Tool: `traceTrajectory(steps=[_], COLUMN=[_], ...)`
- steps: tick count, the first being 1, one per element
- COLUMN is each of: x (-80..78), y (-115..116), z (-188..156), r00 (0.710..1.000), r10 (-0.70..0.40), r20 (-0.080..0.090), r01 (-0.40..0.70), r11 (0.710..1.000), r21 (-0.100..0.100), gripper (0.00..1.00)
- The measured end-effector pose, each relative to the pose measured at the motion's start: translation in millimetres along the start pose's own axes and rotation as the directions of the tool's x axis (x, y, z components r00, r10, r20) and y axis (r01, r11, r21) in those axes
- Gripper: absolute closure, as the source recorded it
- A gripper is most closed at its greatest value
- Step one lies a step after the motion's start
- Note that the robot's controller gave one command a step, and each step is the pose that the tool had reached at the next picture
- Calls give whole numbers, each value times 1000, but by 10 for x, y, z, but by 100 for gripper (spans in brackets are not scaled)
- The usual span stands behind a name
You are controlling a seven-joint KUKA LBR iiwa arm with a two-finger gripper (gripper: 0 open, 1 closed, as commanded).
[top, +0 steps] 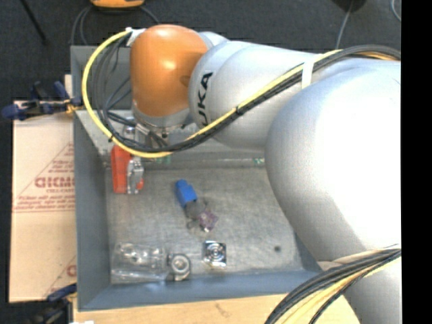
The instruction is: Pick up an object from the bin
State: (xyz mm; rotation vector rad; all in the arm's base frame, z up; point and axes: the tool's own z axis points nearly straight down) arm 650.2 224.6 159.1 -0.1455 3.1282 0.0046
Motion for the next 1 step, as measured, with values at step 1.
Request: traceTrajectory(steps=[1], x=[-26], y=[-32], z=[-847], r00=[999], r10=[-40], r20=[4], r01=[40], r11=[999], r21=[1], gripper=[100])
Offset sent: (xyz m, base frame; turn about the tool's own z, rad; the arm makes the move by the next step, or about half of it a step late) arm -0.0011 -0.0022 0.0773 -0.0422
